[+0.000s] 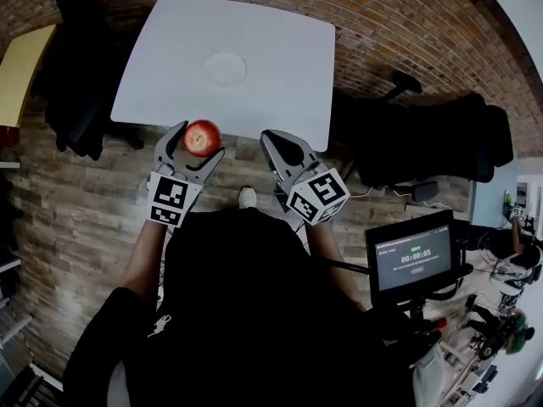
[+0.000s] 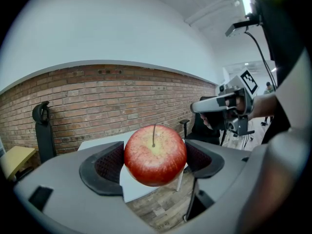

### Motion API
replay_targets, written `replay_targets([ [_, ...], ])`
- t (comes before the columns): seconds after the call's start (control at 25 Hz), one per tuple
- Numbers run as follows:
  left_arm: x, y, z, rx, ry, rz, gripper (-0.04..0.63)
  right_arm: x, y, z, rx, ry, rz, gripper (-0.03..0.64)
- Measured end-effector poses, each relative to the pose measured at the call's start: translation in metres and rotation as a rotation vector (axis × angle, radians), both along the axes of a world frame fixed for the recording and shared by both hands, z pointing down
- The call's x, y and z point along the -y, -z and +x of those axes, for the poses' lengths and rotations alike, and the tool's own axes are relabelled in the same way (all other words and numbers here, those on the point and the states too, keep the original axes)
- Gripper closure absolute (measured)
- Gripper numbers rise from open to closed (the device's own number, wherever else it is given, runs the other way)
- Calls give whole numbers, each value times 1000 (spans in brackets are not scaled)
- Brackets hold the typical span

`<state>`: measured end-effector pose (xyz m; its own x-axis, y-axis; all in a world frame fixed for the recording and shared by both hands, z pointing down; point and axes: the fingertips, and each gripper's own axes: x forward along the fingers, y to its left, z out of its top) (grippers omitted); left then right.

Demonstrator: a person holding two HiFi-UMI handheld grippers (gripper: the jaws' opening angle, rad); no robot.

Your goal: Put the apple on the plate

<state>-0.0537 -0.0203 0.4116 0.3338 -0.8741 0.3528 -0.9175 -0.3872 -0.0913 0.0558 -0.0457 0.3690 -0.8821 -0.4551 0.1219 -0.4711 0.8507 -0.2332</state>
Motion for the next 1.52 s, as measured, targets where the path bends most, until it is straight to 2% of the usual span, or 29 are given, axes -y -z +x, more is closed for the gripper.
replay_targets([
  [0.48, 38, -12, 42, 10, 26, -30, 201, 41, -14, 36, 2, 54, -30, 612],
  [0.76, 29, -16, 45, 11, 69, -55, 201, 42, -19, 34, 7, 101, -44, 614],
  [1.2, 27, -13, 11, -25, 115, -64, 201, 47, -22, 3, -27, 135, -71, 612],
  [1.52, 67, -23, -31, -7, 34, -75, 201, 71, -16, -43, -12, 91, -71, 614],
])
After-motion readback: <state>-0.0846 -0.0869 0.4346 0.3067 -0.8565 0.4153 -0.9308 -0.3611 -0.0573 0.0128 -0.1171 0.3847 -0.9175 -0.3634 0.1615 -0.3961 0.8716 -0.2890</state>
